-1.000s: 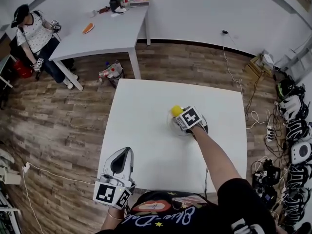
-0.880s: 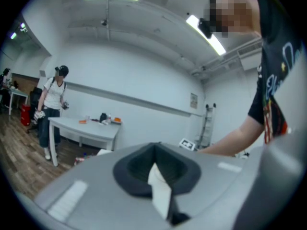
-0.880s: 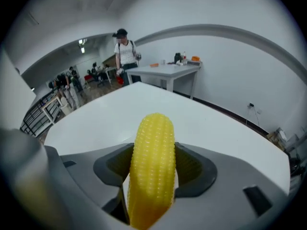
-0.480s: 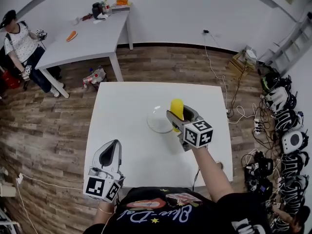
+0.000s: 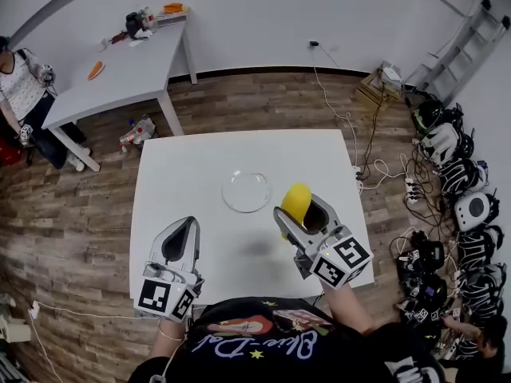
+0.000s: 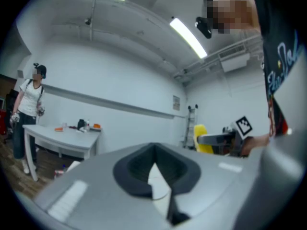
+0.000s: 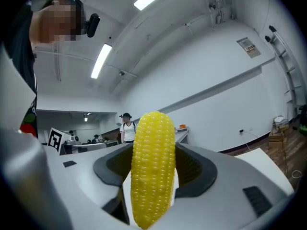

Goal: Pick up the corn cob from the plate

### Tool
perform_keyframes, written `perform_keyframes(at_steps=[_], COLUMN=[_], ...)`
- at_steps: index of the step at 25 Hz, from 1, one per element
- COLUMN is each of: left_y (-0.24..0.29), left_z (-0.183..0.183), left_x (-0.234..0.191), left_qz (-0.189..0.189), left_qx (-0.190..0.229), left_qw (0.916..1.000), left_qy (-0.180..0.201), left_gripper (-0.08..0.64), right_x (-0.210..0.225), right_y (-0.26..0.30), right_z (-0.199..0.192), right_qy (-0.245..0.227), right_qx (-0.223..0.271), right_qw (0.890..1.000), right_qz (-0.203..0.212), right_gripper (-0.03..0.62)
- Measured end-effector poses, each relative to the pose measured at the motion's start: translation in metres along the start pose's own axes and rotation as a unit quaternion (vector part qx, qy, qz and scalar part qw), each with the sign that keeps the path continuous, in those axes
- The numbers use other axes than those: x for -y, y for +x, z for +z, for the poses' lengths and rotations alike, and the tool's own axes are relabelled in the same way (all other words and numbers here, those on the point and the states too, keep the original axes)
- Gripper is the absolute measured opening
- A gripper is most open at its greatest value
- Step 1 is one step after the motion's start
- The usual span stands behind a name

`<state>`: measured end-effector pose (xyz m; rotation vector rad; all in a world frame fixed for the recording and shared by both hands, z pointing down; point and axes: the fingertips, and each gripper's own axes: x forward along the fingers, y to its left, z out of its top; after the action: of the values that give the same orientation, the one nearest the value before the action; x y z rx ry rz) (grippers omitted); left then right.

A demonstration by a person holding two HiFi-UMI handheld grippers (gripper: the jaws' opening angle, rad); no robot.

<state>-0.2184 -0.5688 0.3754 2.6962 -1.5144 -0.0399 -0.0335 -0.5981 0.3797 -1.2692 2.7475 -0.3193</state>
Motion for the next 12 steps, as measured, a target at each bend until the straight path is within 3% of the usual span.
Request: perform_keyframes(at_steps=[12], left_y=[0.013], left_z=[-0.003], left_x=[0.016], left_qz=[-0.022], left_qx=[-0.005], left_qw=[0.9998], left_qy=[-0.003], left_gripper=[-0.005], right_x=[0.016], right_y=[-0.029], right_z=[0.001], right_qy=[-0.025], right_qx=[0.008], right_qw=[0.998], right_qz=[-0.052], right_gripper=[0.256])
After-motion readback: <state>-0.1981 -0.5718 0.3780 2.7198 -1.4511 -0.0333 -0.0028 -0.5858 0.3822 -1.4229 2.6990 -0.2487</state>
